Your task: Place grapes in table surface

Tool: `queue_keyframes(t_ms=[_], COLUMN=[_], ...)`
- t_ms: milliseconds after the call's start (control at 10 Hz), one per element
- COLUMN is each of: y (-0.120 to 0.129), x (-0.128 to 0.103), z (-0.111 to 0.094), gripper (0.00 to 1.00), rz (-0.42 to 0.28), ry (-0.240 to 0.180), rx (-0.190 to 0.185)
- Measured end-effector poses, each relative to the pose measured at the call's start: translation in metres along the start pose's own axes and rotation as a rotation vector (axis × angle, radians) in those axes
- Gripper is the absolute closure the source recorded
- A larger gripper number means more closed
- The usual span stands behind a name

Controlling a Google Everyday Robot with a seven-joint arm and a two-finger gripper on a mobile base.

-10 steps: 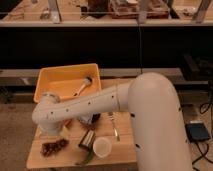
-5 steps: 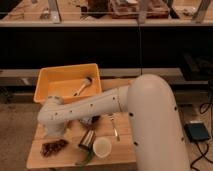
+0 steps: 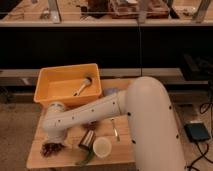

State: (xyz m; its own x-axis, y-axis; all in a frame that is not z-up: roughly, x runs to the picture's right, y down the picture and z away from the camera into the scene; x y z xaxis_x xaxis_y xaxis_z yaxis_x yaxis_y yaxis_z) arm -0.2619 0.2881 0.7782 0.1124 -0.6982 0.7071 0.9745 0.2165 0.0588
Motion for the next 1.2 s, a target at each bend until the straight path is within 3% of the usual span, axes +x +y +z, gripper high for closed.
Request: queue_keyframes(t_ms=[100,400,800,900,1100,1200], y=[-0.005,-0.003,-0.005,-0.004,-0.005,-0.011], x=[-0.001,-0.002,-0.002,-0.002,-0.003,-0.004], z=[0.006,0.006,-0.001,-0.001,-0.004,-0.012], gripper=[0.22,0.51,0.92,0.98,1.0,1.0], rz=[-0.005,-0.006,-0.01,-0.011,-0.014,-0.016], ry=[-0.004,-0.003,-0.003,-0.004,-0.01,-0.024], rx=[0.003,-0.01,-0.001,-0.005,-0.002,0.029])
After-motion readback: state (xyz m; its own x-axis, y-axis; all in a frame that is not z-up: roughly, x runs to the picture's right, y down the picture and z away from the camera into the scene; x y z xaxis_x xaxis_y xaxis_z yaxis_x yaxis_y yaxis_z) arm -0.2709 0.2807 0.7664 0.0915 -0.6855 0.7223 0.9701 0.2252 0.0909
